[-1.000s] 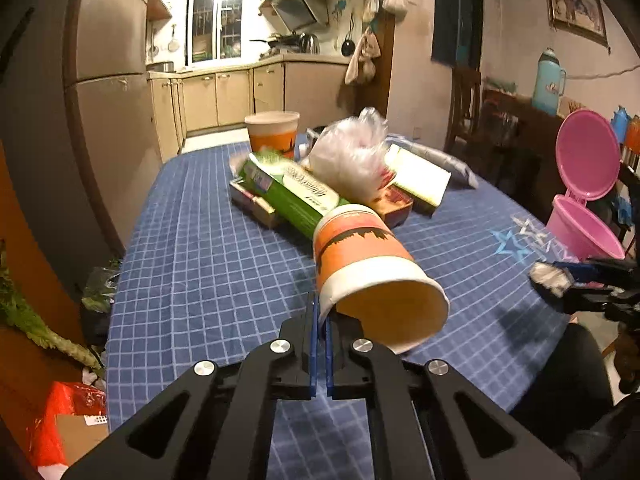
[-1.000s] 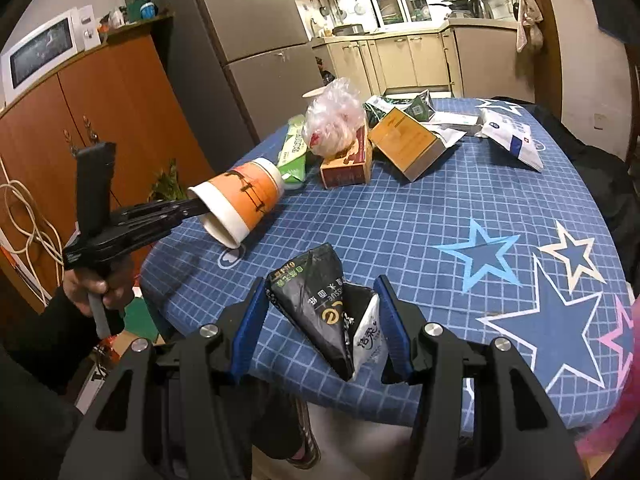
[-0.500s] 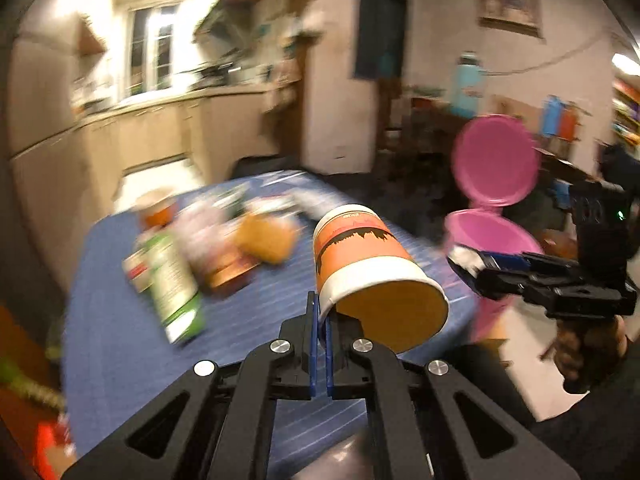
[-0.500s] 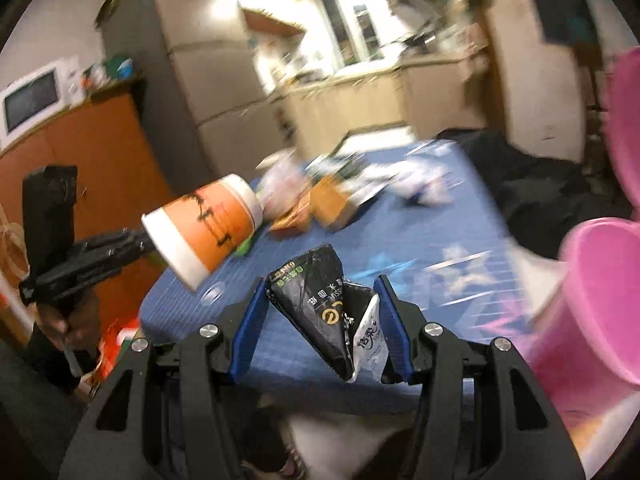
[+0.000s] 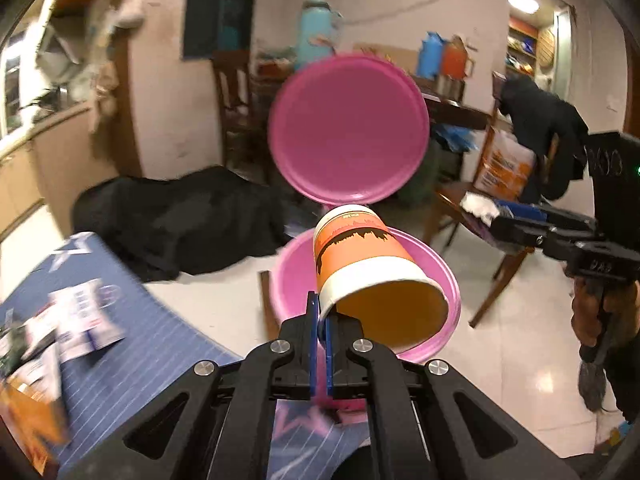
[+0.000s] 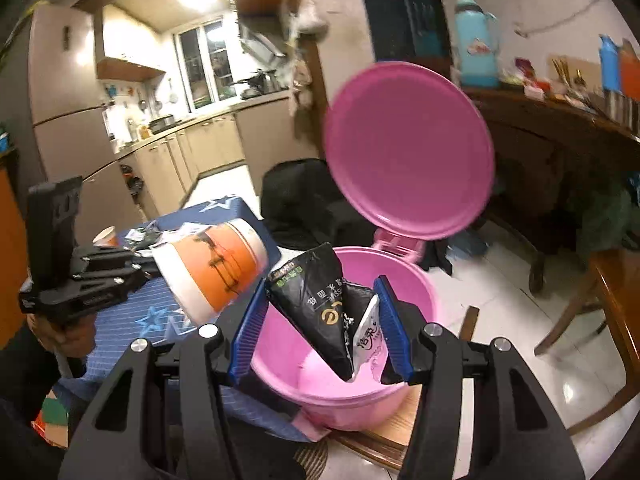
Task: Collect trash
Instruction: 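Carry both items over the pink bin and open both tools to drop them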
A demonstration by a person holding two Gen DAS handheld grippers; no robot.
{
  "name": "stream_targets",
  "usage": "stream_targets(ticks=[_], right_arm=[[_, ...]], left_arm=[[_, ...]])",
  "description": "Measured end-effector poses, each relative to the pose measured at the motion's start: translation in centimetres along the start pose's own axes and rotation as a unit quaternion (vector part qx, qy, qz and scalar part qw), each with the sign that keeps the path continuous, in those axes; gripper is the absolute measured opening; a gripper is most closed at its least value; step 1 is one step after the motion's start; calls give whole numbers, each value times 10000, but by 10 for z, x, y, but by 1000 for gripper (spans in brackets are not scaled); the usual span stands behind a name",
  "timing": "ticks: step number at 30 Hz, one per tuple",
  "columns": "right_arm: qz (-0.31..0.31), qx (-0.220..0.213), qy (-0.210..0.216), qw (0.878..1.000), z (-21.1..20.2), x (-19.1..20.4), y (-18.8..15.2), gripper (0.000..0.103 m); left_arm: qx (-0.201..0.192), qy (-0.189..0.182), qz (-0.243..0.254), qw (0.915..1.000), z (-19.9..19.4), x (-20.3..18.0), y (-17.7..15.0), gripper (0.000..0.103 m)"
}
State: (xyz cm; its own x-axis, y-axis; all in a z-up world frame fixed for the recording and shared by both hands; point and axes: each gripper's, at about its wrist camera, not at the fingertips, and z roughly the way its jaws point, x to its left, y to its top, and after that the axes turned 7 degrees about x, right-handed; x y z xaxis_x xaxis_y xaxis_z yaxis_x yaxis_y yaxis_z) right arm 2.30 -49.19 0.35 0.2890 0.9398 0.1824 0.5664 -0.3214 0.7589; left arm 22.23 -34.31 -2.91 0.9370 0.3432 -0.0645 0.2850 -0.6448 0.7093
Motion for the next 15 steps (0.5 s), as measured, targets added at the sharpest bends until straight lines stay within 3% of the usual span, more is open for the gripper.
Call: stream_targets(ticks=[5, 15], right_arm=[[-35, 123, 20, 9999, 11, -9, 5, 52], [-62, 377, 24, 9993, 35, -17, 25, 55]], left_arm=[[151, -84, 32, 9998, 42, 0, 21, 4], [180, 130, 158, 9996, 47, 5, 40, 4]])
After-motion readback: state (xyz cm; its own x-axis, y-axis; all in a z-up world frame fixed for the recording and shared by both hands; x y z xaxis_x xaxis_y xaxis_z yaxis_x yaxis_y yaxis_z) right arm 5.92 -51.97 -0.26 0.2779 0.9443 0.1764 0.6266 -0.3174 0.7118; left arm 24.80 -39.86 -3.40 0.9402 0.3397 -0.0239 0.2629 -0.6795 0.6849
